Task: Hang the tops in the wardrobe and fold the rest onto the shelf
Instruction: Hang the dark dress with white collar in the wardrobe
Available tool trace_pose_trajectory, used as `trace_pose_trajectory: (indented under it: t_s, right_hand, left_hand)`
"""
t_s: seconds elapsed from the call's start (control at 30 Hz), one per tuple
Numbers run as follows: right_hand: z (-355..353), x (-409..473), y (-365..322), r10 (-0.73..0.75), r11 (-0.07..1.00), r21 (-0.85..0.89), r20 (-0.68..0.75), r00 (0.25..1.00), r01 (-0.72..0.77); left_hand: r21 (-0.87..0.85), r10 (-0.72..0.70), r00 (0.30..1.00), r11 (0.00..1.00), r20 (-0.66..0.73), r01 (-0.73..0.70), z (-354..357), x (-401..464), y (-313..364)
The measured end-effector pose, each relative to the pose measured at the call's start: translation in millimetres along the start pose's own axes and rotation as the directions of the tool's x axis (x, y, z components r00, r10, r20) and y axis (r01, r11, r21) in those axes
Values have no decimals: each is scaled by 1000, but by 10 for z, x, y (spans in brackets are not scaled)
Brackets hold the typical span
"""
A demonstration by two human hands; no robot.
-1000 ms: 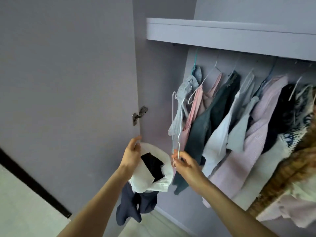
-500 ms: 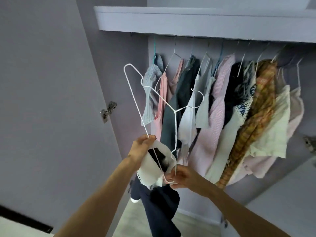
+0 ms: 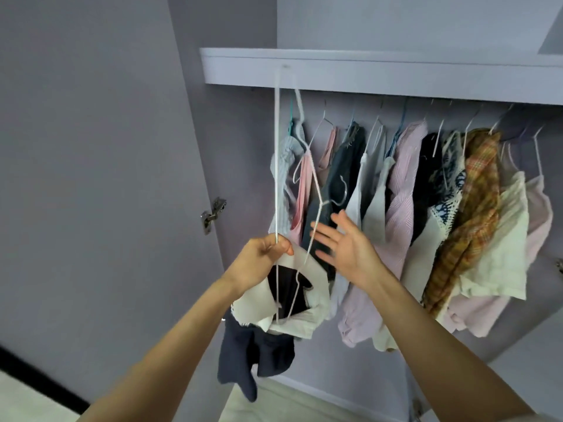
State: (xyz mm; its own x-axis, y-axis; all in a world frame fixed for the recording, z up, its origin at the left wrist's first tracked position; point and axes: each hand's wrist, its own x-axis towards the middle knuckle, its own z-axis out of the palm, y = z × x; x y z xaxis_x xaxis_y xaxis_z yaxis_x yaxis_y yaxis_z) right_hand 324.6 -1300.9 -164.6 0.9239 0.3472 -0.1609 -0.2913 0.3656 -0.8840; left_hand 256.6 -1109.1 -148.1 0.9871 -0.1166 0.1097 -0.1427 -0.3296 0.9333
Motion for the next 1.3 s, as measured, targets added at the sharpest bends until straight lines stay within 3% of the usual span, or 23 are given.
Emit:
trace_pose_trajectory:
  t_s: [0.2, 0.3, 0.4, 0.5, 0.6, 0.7, 0.8, 0.87, 0.93, 1.03, 1.1, 1.2, 1.3]
  right_hand:
    - [575, 162, -159, -56, 935, 330, -216, 975, 127]
    - [672, 179, -65, -46, 898, 407, -291, 955, 167]
    - [626, 178, 25, -20, 863, 467, -350, 937, 193]
    - [718, 224, 109, -18, 854, 490, -307, 951, 174]
    - [903, 290, 136, -78, 914, 357, -308, 948, 192]
    - [960, 346, 161, -276, 957, -16, -358, 892, 290]
    - [810, 341, 130, -499, 845, -398, -342, 796, 358]
    - [712, 340, -12, -582, 787, -476, -359, 730, 393]
    - [697, 332, -196, -667, 724, -508, -347, 659, 466]
    - [813, 279, -400, -810, 558, -615, -258, 527, 557]
    - [845, 253, -476, -843, 513, -642, -253, 474, 569]
    - [777, 245, -559, -818, 571, -588, -349, 457, 572]
    - [649, 254, -539, -797, 603, -579, -440, 413, 548]
  left_hand:
    - [145, -35, 999, 989, 30, 31, -305, -156, 59]
    - [261, -51, 995, 965, 80, 29, -541, -216, 125]
    - [269, -37, 992, 963, 121, 3, -751, -319, 222]
    - [281, 9, 989, 958, 150, -52, -879, -377, 383]
    - [294, 40, 983, 951, 181, -93, -866, -381, 561]
    - [300, 84, 986, 946, 142, -124, -914, -389, 670]
    - [455, 40, 999, 889, 28, -48, -1056, -394, 594]
    - [625, -97, 994, 773, -54, 109, -1090, -404, 433]
    - [691, -213, 962, 670, -173, 272, -1048, -410, 250]
    - [703, -182, 905, 578, -384, 414, -988, -346, 57]
    - [715, -108, 864, 516, -491, 471, -979, -291, -16]
    - [621, -95, 785, 558, -612, 551, -974, -252, -102]
    - [274, -300, 741, 793, -600, 543, -993, -177, -73]
